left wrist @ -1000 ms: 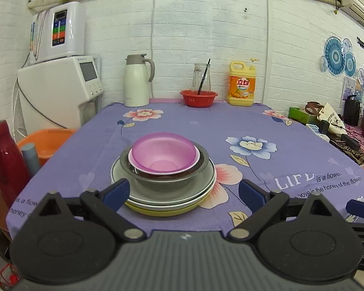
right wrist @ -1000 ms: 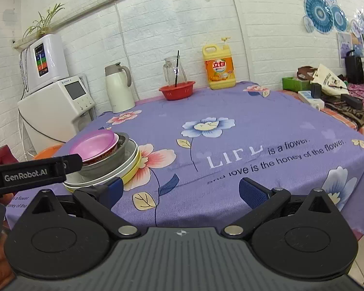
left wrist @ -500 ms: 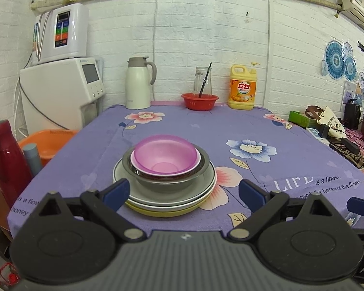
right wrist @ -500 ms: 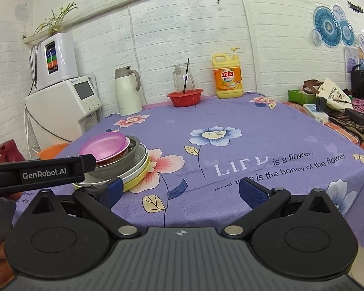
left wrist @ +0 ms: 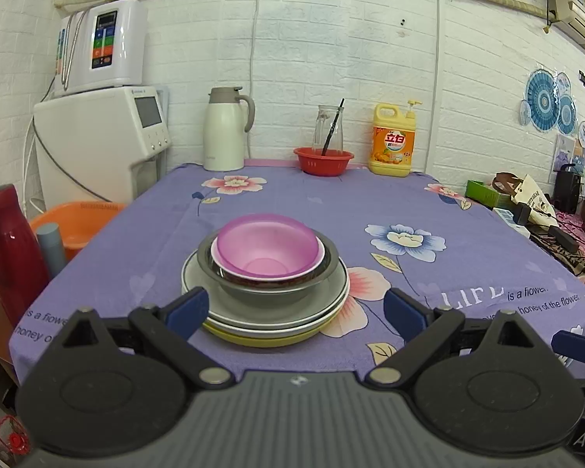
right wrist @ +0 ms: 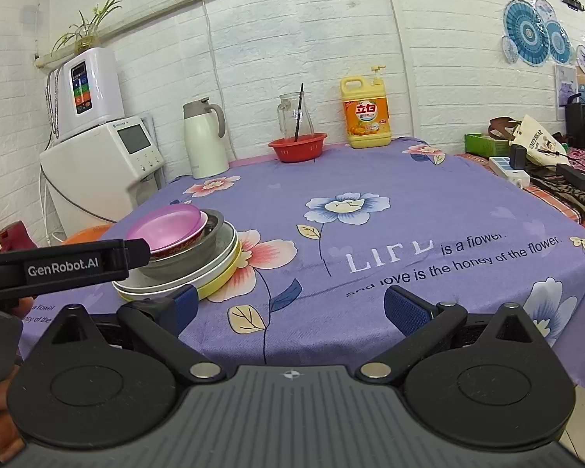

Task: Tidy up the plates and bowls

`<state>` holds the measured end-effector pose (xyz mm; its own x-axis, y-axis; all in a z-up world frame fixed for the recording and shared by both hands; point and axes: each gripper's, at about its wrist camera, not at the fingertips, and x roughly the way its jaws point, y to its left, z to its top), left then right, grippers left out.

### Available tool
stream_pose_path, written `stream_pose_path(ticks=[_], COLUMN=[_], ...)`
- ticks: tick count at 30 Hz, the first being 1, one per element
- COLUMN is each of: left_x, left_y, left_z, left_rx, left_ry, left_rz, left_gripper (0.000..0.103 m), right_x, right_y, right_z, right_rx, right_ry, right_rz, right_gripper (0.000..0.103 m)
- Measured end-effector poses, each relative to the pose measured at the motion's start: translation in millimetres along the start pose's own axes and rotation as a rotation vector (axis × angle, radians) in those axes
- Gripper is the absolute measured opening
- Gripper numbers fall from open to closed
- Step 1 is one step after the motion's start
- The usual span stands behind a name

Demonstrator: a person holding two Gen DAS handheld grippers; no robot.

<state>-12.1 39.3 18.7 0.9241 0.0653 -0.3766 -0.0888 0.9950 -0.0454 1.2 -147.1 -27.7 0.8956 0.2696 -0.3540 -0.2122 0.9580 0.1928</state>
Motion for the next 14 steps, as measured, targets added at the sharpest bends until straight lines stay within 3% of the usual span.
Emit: stream_pose_path(ticks=[14], left_x=[-5.2], left_y=[-3.8], left_z=[4.1], left_rx=[0.024], left_ry=[-0.047], left_rz=[0.024], left_gripper=[0.095], right_x=[4.0], right_y=[-1.0], right_z=[1.0], right_rx=[0.011], right_ry=[0.015], right_rz=[0.015], right_gripper=[0.103])
